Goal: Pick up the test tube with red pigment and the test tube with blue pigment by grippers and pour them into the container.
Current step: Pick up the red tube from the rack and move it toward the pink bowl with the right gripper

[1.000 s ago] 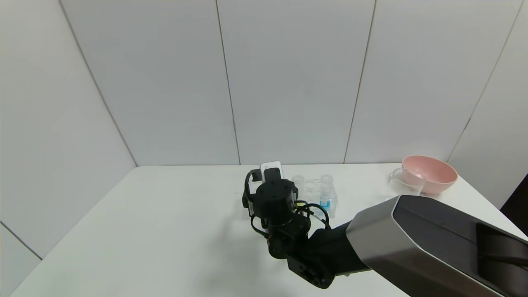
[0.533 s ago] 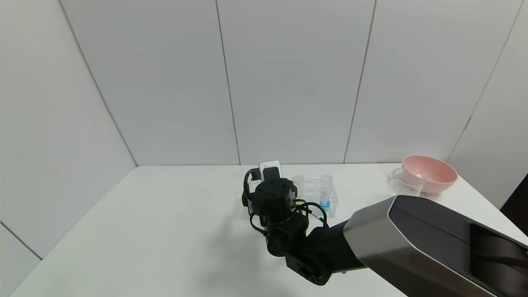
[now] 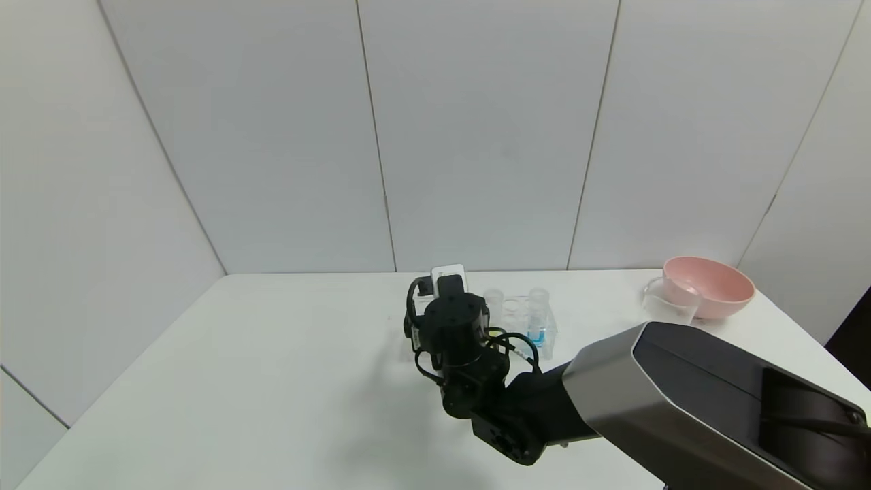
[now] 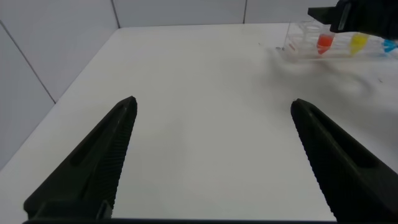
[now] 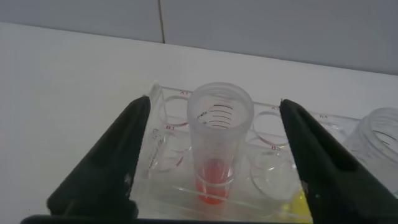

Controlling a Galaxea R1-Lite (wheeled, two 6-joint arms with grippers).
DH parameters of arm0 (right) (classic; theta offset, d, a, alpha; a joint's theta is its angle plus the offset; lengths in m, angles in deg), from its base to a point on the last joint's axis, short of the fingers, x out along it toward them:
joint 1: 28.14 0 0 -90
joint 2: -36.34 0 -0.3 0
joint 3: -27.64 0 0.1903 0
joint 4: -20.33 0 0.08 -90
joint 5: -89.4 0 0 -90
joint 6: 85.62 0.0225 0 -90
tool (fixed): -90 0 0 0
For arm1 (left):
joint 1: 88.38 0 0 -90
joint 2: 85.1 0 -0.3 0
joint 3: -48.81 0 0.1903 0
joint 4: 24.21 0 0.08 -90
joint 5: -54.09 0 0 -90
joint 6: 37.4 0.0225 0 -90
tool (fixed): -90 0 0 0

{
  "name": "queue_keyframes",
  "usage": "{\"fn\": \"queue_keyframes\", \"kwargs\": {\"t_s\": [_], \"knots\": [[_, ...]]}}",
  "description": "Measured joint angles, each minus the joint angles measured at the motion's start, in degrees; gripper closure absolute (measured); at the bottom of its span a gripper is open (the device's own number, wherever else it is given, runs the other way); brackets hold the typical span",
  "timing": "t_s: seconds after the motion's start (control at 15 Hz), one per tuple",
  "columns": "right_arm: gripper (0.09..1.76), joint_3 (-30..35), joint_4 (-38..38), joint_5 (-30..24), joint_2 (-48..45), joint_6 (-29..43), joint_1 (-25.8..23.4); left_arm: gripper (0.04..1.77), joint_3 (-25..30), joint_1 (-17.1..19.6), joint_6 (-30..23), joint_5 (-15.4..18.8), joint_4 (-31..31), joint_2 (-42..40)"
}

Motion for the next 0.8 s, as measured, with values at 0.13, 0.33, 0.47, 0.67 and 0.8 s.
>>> {"fn": "queue_keyframes", "kwargs": {"t_s": [0.13, 0.33, 0.47, 0.67, 0.8], "knots": [[0.67, -0.27, -0.07, -0.11, 0.35, 0.09, -0.22, 0.05, 0.0, 0.0, 0.0, 0.0, 0.0, 0.0], [1.01, -0.44, 0.09, -0.1, 0.55, 0.09, -0.33, 0.05, 0.0, 0.0, 0.0, 0.0, 0.0, 0.0], [1.33, -0.46, -0.11, -0.1, 0.9, 0.09, -0.38, 0.05, 0.0, 0.0, 0.0, 0.0, 0.0, 0.0], [1.32, -0.44, -0.24, -0.1, 1.21, 0.16, -0.44, 0.05, 0.0, 0.0, 0.0, 0.0, 0.0, 0.0], [1.32, -0.38, -0.16, -0.11, 1.24, 0.11, -0.44, 0.05, 0.0, 0.0, 0.0, 0.0, 0.02, 0.0]]}}
